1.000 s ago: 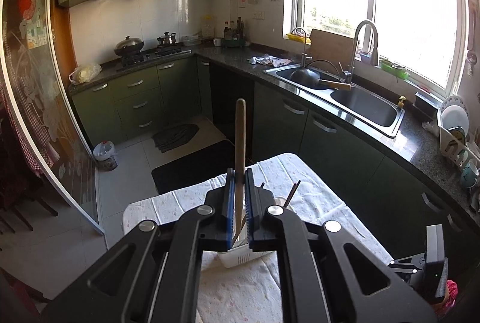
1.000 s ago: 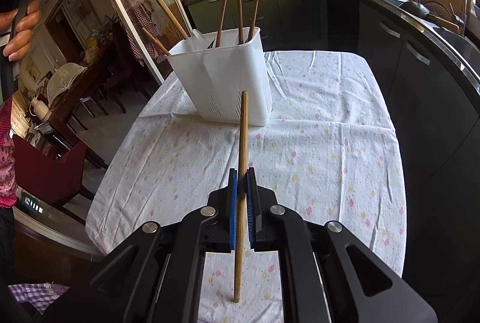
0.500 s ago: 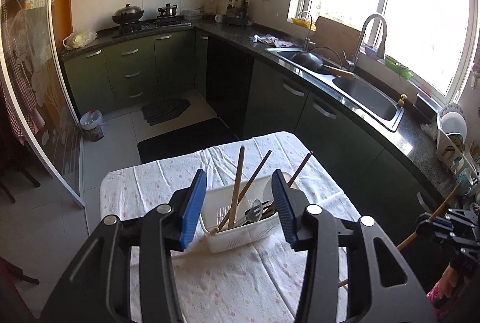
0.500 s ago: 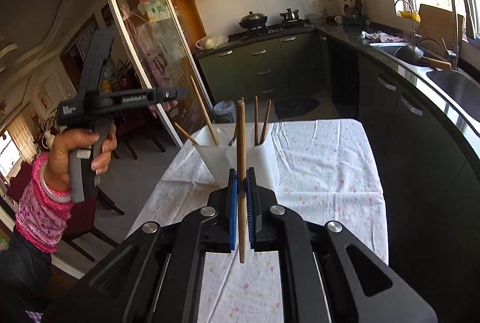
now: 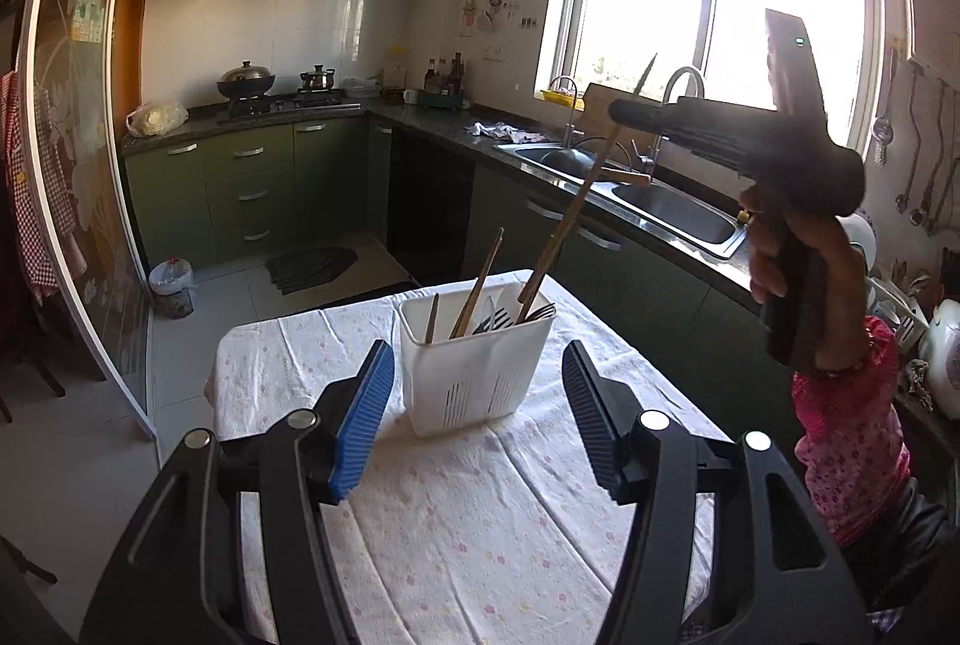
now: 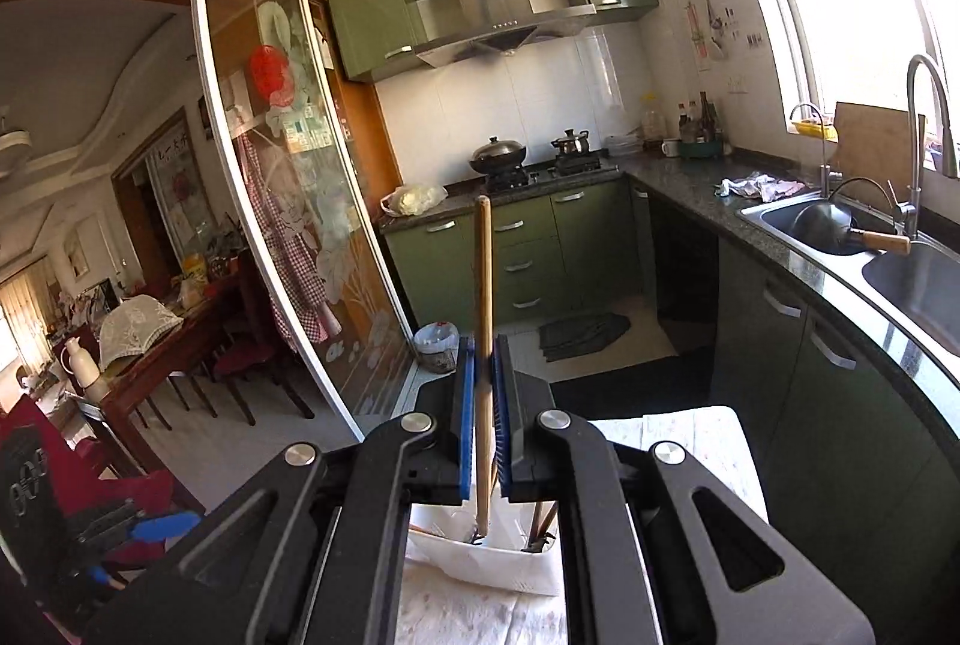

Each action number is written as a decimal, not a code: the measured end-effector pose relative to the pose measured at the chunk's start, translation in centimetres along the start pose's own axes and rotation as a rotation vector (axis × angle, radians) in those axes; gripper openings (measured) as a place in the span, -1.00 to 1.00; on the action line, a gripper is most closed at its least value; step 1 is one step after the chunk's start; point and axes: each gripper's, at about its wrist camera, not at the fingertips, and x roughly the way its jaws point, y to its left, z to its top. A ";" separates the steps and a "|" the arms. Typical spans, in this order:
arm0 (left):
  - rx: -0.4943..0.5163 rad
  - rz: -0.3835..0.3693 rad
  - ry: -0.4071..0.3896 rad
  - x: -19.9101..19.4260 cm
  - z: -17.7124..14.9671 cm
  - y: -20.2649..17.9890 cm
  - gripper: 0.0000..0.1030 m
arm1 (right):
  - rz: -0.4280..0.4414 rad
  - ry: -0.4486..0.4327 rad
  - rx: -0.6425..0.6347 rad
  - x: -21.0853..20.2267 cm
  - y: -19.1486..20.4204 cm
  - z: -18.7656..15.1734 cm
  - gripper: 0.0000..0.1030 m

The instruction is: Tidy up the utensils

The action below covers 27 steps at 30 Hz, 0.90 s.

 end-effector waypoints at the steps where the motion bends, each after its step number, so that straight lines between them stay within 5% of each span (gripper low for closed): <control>1: -0.004 -0.007 0.006 -0.1 -0.5 0.1 0.08 | -0.011 0.021 0.004 1.2 -0.2 -0.5 -0.87; 11: -0.056 -0.053 0.029 -0.3 -2.9 1.0 0.12 | -0.062 0.204 -0.056 9.0 -0.6 -6.8 -0.86; 12: -0.058 -0.056 0.029 -0.3 -3.0 0.9 0.12 | -0.060 0.216 -0.074 9.2 -0.4 -7.2 -0.82; 13: -0.060 -0.059 0.030 -0.3 -3.1 0.9 0.13 | -0.066 0.218 -0.091 9.2 -0.2 -7.5 -0.55; 15: -0.062 -0.063 0.031 -0.2 -3.3 0.7 0.13 | -0.086 0.177 -0.110 8.1 0.2 -7.6 -0.24; 20: -0.048 -0.061 0.030 0.3 -3.6 0.4 0.16 | -0.033 0.037 -0.100 1.4 1.2 -7.1 -0.12; 27: -0.063 -0.068 0.009 0.4 -4.2 0.5 0.24 | -0.016 -0.180 -0.117 -10.0 1.5 -11.3 0.60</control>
